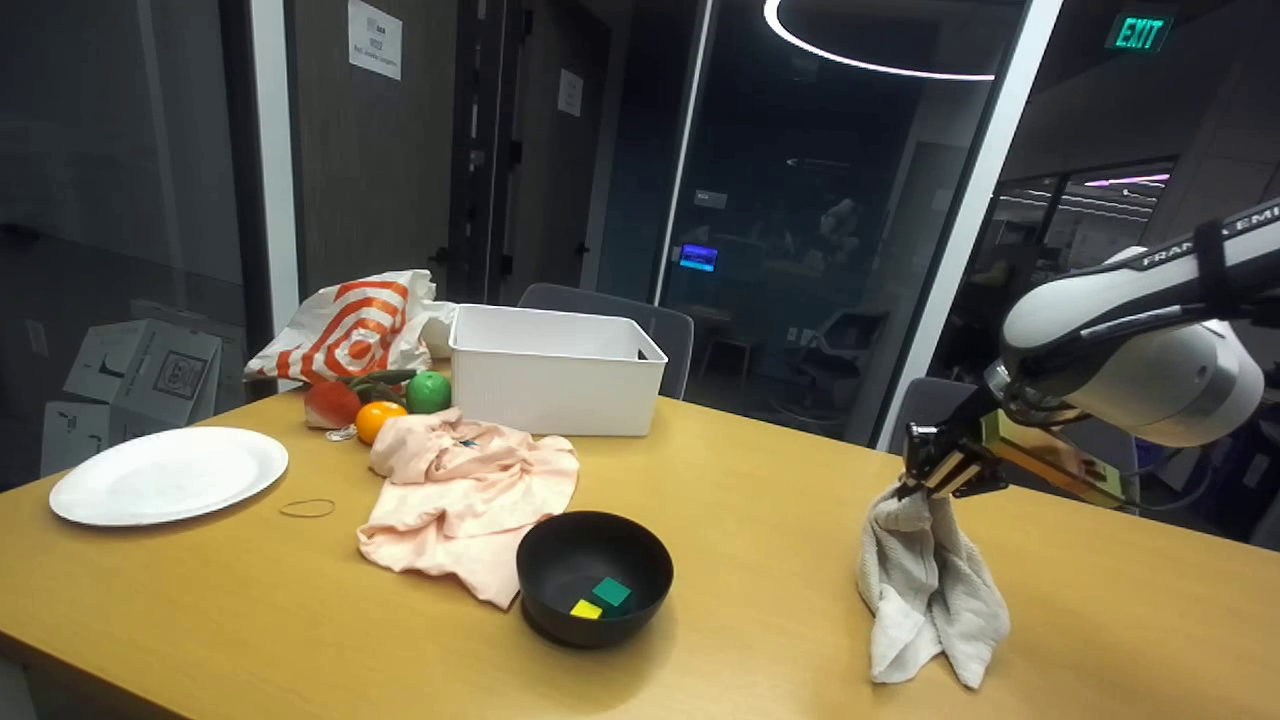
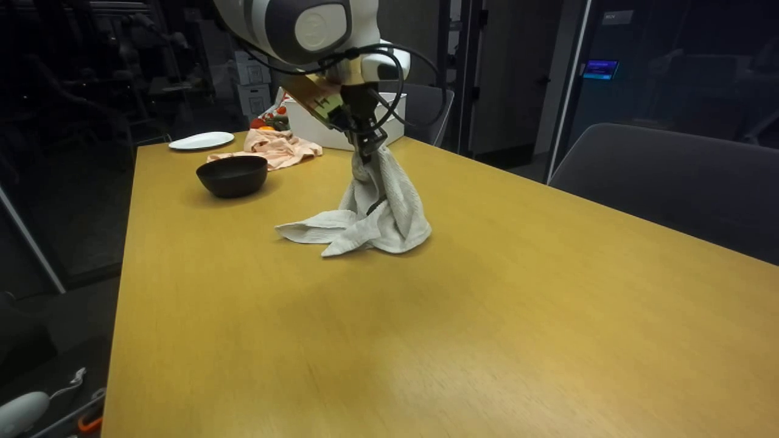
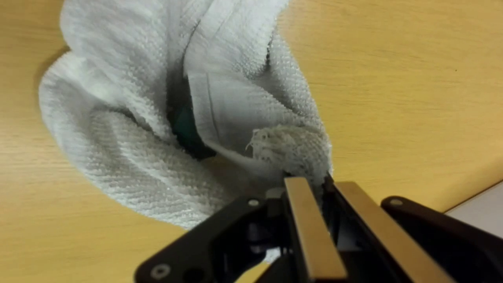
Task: Take the toy blocks off of the kitchen towel by picking it up
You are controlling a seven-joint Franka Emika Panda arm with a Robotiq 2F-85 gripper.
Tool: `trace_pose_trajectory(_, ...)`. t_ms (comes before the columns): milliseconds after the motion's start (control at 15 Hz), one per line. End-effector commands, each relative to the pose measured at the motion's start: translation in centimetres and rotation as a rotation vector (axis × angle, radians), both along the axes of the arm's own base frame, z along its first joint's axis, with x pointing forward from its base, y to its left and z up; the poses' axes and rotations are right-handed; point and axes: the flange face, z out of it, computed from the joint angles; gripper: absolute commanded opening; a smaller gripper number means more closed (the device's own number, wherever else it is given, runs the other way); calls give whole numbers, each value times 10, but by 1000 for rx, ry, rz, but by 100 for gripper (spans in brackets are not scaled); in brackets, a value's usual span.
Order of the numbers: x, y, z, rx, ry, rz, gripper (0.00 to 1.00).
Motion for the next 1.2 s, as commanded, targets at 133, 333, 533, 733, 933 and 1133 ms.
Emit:
trace_pose_trajectory(133, 22, 30, -1, -74, -161, 141, 8)
trace_pose_trajectory(333, 36, 51, -13, 42, -129, 205, 11)
trace_pose_trajectory(533, 46, 57, -21, 217, -102, 268, 45)
trace_pose_trajectory(733, 46, 44, -28, 287, -9, 289, 67)
trace_pose_trajectory(933, 40, 25, -32, 289, 131, 241, 88)
trace_pose_trajectory(1133, 28, 24, -36, 324, 276, 261, 100)
